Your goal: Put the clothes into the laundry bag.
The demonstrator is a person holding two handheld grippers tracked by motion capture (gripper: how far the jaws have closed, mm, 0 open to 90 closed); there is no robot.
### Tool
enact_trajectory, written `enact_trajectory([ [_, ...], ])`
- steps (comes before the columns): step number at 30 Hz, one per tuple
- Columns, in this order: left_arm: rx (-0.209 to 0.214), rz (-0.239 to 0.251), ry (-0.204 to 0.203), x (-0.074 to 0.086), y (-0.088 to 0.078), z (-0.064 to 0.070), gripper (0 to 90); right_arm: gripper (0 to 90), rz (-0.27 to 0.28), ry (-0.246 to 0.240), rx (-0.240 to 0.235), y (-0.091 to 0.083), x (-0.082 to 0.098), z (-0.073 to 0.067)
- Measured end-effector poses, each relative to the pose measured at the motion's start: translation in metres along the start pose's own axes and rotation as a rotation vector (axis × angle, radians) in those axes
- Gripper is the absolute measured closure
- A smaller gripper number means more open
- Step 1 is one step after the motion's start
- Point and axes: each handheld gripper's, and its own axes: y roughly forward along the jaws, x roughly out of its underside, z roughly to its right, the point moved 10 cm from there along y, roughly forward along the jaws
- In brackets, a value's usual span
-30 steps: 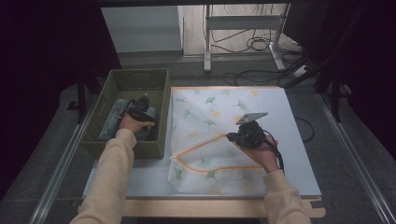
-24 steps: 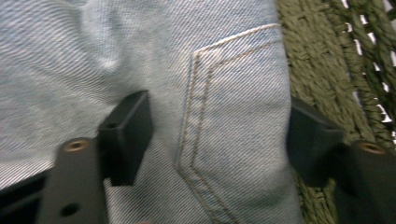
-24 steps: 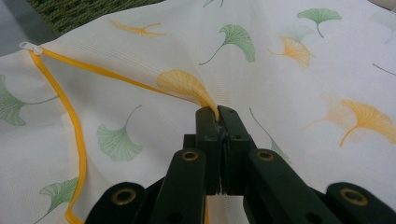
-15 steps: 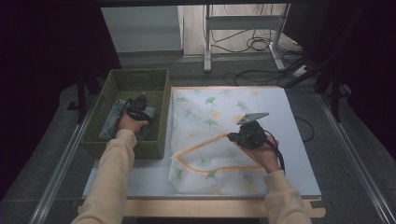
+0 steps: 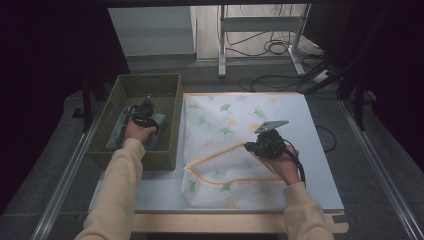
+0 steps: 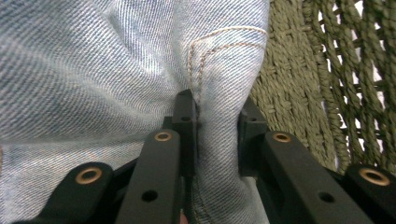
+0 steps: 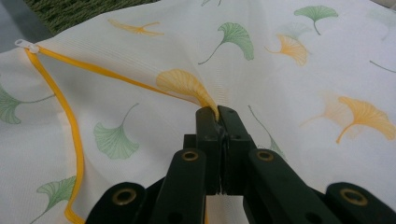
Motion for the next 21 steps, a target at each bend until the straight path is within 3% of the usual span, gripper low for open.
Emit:
enact_trajectory([
  [6,0.009,0.051,0.004,0.000,-0.010,0.000,76.2,87.8,-0.003,0.000,0.000,0.001,0.001,0.001],
  [9,0.013,0.112,0.004,-0.004,-0.025,-0.003,76.5,87.8,-0.006,0.003,0.000,0.001,0.001,0.001],
  [15,0.019,0.170,0.002,-0.006,-0.042,-0.005,76.4,87.9,-0.009,-0.001,-0.002,0.002,0.001,-0.001],
  [19,0.037,0.228,-0.001,-0.009,-0.057,-0.006,76.5,87.9,-0.012,-0.007,-0.003,0.003,0.001,-0.001],
  [20,0.039,0.264,0.002,-0.010,-0.063,-0.005,76.5,87.9,-0.011,-0.007,-0.004,0.003,0.001,-0.001],
  [21,0.039,0.264,0.002,-0.010,-0.063,-0.005,76.5,87.9,-0.011,-0.007,-0.004,0.003,0.001,-0.001],
])
